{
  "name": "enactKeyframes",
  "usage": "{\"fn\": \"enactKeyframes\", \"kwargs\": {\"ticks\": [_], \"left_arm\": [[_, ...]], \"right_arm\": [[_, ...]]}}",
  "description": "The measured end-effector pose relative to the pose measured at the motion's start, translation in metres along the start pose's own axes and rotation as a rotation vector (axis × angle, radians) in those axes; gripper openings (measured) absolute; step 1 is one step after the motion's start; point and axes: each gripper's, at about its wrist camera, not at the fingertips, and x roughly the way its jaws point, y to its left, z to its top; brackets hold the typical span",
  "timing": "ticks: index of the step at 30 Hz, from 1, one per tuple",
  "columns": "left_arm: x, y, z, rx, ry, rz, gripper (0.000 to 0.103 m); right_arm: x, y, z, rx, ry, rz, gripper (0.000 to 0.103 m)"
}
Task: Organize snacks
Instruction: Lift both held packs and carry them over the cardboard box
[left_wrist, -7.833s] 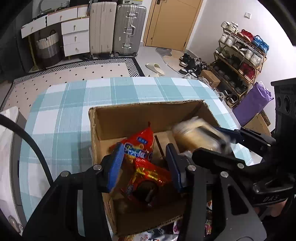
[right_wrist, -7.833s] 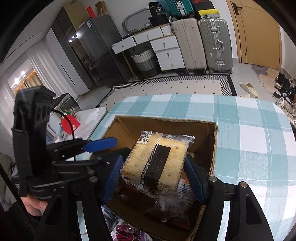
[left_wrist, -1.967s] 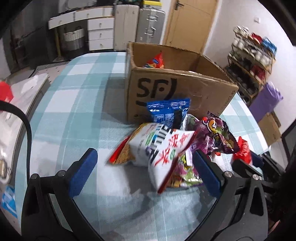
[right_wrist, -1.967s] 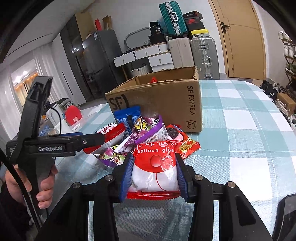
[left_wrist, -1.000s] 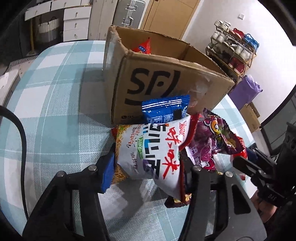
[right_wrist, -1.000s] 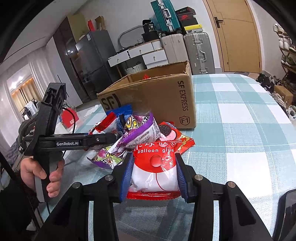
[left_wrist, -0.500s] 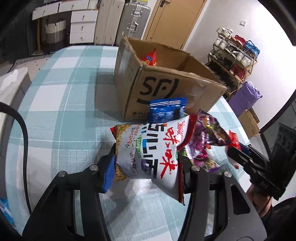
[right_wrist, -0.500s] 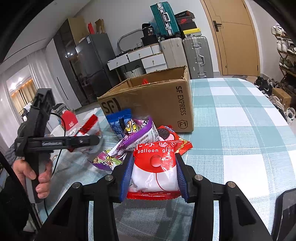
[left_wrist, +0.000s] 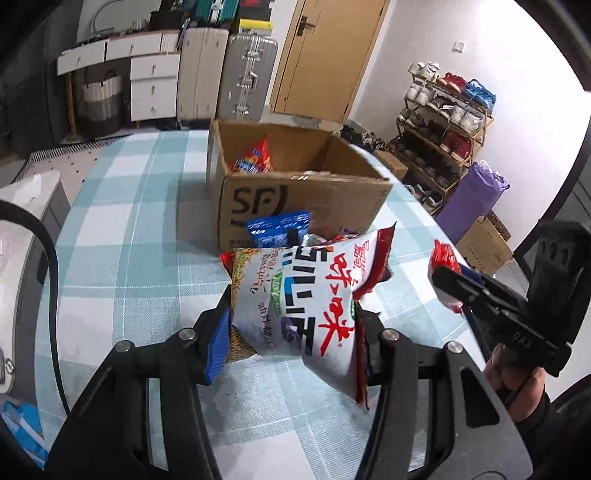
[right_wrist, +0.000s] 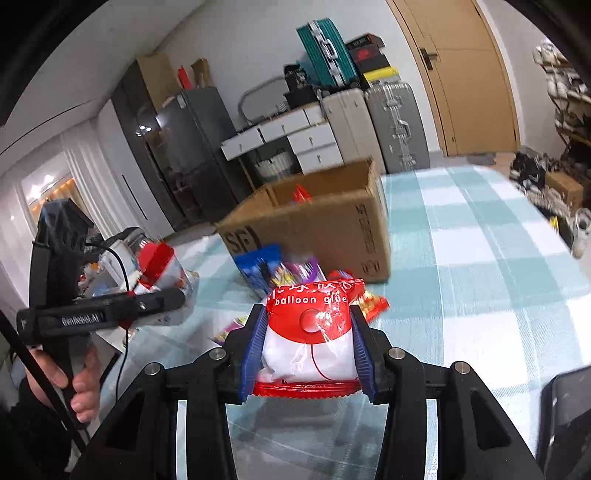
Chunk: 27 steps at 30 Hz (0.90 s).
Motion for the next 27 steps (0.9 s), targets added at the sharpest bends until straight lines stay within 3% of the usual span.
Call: {"fn": "enactKeyframes", "kwargs": {"ticks": [7, 17, 27], "left_arm": [[-0.053, -0.03, 0.007, 0.026, -0.079, 0.015, 0.051], [-0.13, -0.053, 0.031, 0.036, -0.177, 0.015, 0.051], [-0.161, -0.068, 0.079, 0.072, -0.178, 0.031, 0.051]], "right_arm": [[-0.035, 0.02, 0.031, -0.026, -0.073, 0.056, 0.044], [-0.068, 0.046, 0.095, -0.047, -0.112, 0.158, 0.044], [-0.074, 0.065, 0.166, -0.059, -0.112, 0.206, 0.044]]}}
